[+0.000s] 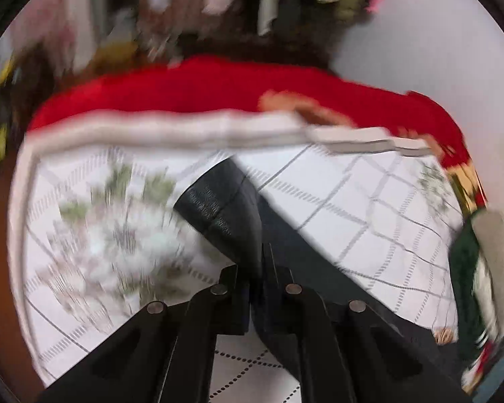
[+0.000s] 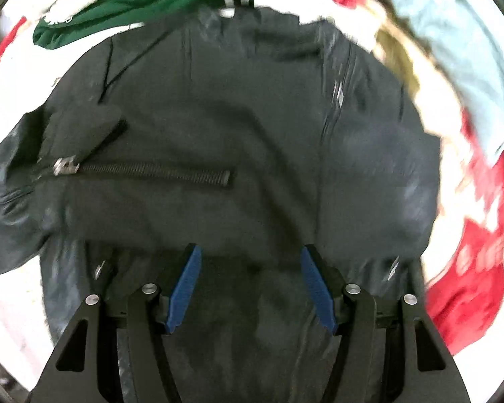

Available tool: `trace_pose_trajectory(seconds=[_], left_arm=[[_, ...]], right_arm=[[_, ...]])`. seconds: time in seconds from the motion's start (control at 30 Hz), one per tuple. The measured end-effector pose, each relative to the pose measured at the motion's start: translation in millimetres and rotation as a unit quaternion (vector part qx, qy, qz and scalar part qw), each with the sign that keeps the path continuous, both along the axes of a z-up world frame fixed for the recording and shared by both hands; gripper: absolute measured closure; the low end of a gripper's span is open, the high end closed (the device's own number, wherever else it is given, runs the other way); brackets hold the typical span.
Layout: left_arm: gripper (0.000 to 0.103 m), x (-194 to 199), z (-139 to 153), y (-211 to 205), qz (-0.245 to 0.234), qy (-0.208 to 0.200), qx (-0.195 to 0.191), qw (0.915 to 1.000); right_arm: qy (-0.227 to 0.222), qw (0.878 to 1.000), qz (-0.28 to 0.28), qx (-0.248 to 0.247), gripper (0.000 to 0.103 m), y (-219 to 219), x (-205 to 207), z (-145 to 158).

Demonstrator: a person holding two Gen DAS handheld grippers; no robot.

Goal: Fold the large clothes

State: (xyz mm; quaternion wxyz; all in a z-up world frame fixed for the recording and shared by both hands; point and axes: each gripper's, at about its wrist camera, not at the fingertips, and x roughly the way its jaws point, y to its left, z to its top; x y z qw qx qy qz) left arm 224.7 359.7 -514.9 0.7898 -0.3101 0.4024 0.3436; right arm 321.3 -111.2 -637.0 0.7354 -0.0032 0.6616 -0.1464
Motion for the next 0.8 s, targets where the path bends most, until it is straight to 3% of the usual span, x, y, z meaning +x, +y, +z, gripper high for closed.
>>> trace_pose_trajectory(seconds=[0.07, 0.1, 0.23, 0.37, 0.47, 0.57, 0.6, 0.63, 0.7, 0.8], left_arm=[[0.101, 10, 19, -12, -0.03, -0.002, 0.03, 0.9991], [0.101, 18, 32, -23, -0.055, -0.008, 0.044, 0.9975], [0.101, 46, 68, -67, -0.139, -0.025, 0.095, 0.9855], [0.101, 69, 100, -127, -0.234, -0.046, 0.147, 0.9599], [0.102, 82, 117, -179, -0.31, -0.063, 0.154, 0.9362], [0.102, 93, 132, -246, -0.389, -0.08, 0.16, 0.9037], [0.102, 95, 138, -279, -0.422, -0.09, 0.159, 0.8878], [0.102, 95, 140, -294, -0.438, -0.096, 0.155, 0.8802], [0.102, 96, 147, -353, -0.488, -0.111, 0.127, 0.8563], [0.102, 100, 141, -424, -0.544, -0.112, 0.077, 0.8281]], right_arm=[[-0.021, 0.999, 0.008, -0.031, 0.018, 6, 16, 3], [-0.025, 0.999, 0.013, -0.039, 0.015, 9, 24, 5], [-0.023, 0.999, 0.015, -0.031, 0.015, 13, 50, -3], [-0.027, 0.999, 0.005, -0.015, 0.011, 1, 54, -8], [-0.036, 0.999, -0.024, 0.016, 0.009, -25, 47, -4], [-0.035, 0.996, -0.066, 0.054, 0.009, -62, 31, -5], [-0.035, 0.995, -0.078, 0.059, 0.009, -74, 25, -5], [-0.034, 0.993, -0.091, 0.065, 0.009, -89, 18, -5], [-0.033, 0.989, -0.121, 0.072, 0.009, -119, 0, -4], [-0.025, 0.982, -0.165, 0.083, 0.009, -166, -31, -5]])
